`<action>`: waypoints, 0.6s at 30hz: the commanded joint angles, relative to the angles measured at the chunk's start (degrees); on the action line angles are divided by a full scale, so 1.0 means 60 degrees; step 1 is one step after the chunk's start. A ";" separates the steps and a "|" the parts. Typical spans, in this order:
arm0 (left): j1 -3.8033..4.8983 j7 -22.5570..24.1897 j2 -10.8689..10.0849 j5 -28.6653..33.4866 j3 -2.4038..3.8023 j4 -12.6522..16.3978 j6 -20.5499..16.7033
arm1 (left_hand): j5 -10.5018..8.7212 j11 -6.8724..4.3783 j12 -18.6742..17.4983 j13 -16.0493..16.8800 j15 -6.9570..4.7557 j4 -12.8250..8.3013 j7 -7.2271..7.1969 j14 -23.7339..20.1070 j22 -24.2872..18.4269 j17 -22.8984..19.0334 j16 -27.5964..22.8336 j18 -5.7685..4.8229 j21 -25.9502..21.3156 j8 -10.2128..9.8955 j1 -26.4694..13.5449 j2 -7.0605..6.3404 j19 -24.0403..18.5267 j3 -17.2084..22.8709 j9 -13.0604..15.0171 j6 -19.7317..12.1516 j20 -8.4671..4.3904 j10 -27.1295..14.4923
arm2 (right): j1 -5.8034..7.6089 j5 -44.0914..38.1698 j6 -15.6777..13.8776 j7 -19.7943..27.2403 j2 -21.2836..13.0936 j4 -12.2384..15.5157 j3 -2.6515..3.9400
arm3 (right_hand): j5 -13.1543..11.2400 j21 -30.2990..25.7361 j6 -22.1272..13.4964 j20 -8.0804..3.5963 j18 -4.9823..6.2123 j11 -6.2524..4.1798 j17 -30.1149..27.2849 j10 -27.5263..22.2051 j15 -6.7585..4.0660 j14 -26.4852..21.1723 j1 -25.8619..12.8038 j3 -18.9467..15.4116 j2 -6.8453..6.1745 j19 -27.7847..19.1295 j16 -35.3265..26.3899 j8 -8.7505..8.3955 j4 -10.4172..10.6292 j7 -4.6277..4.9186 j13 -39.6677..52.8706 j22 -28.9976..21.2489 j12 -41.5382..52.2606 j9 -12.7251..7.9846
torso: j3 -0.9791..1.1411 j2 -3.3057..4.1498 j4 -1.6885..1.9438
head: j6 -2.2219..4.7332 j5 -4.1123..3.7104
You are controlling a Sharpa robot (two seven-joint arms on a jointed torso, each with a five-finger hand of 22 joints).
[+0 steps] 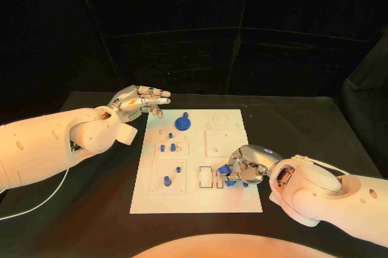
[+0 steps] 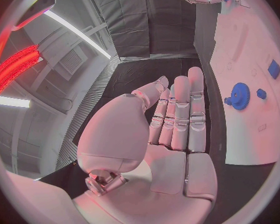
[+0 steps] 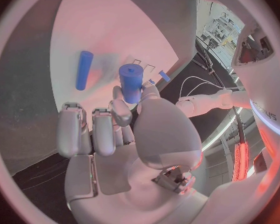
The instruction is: Assemble the parts on the task board
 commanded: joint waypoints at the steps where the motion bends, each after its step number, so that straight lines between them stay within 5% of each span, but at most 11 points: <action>1: 0.0014 0.0033 0.0014 0.0036 0.0006 0.0001 0.0122 | 0.0026 -0.0012 0.0059 0.0014 0.0017 -0.0008 0.0004 -0.0060 -0.0010 -0.0016 -0.0048 0.0121 -0.0048 0.0047 0.0017 0.0081 -0.0081 -0.0058 0.0007 -0.0021 0.0009 -0.0076 | 0.0014 0.0748 -0.0804 0.0469 0.0019 0.0102 0.0004 | 0.0112 0.0042 0.0057 -0.0023 -0.0089 -0.0038 -0.0009 0.0013 -0.0056 0.0501 0.0084 -0.0012 0.0051 0.0077 0.0030 0.0051 -0.0035 -0.0040 0.0010 0.0451 -0.0071 0.0027 | -0.0007 0.0003 0.0010 | -0.0006 0.0040; 7: 0.0014 0.0018 0.0014 0.0036 0.0005 0.0007 0.0135 | 0.0026 -0.0012 0.0059 0.0014 0.0017 -0.0008 0.0004 -0.0060 -0.0010 -0.0016 -0.0048 0.0121 -0.0048 0.0047 0.0017 0.0081 -0.0081 -0.0058 0.0007 -0.0021 0.0009 -0.0076 | 0.0015 0.0949 -0.0887 0.0459 0.0159 0.0099 0.0006 | 0.0322 0.0051 0.0080 -0.0029 -0.0093 -0.0046 0.0005 0.0029 -0.0062 0.0504 0.0075 -0.0037 0.0106 0.0088 0.0034 0.0070 0.0006 -0.0051 0.0029 0.0468 -0.0088 0.0054 | -0.0014 0.0010 -0.0013 | 0.0004 0.0077; 18: 0.0014 -0.0003 0.0064 0.0036 0.0005 0.0006 0.0166 | 0.0027 -0.0009 0.0073 0.0014 0.0021 -0.0005 0.0006 -0.0070 -0.0014 -0.0028 -0.0043 0.0121 -0.0054 0.0053 0.0006 0.0086 -0.0090 -0.0073 0.0006 -0.0026 0.0013 -0.0099 | 0.0017 0.1439 0.0002 -0.0429 0.0816 -0.0277 0.0006 | 0.0033 0.0026 0.0415 -0.0085 -0.0083 -0.0142 -0.0092 0.0001 -0.0136 0.0481 -0.0364 -0.0281 0.0303 0.0065 -0.0045 0.0219 0.0218 -0.0175 -0.0153 0.0443 -0.0397 0.0175 | -0.0009 0.0017 0.0003 | 0.0002 0.0083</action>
